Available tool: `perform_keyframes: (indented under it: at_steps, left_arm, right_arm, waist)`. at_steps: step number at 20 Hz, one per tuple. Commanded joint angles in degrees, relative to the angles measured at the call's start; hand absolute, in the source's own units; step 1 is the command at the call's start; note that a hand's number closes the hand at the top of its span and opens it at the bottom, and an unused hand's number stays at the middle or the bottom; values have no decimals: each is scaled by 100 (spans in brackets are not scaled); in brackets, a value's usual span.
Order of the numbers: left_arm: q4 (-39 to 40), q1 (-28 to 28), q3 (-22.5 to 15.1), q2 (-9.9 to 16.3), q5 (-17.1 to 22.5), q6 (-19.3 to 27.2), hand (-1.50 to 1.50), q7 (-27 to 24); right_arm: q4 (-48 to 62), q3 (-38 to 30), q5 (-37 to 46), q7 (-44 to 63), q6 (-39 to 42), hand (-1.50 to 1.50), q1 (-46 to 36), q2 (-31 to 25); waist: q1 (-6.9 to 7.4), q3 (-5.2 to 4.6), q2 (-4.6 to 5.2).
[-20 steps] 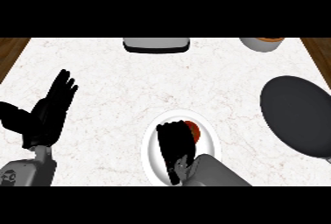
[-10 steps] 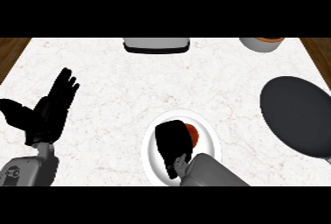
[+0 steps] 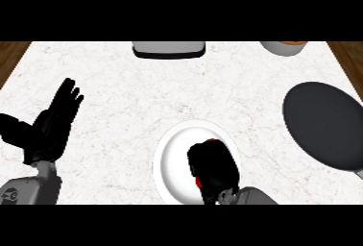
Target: Pick the can from the plate and place it in the pan
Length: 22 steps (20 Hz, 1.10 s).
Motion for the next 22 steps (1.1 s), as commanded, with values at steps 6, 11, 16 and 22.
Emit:
perform_keyframes:
  at_steps: [6, 11, 16, 22]
  left_arm:
    - [-60, 148, 215, 93, 146, -87, 0, -1]
    - [123, 140, 172, 21, 28, -39, 0, -117]
    - [-236, 108, -3, -119, -97, 75, 0, 61]
    - [-178, 157, 136, 43, 30, -123, 0, 115]
  right_arm:
    - [-3143, -97, 816, -941, -887, 150, 1428, -2621]
    - [-4703, -862, 1103, -856, -1262, 150, 1935, -3317]
    - [-5104, -1727, 565, -903, -1143, 150, 2316, -3341]
    - [-4873, -2874, -95, -1242, -1481, 150, 2593, -3175]
  waist:
    - [-219, 2, -51]
    - [-260, 4, -28]
    - [-21, 4, 18]
    - [-23, 8, 13]
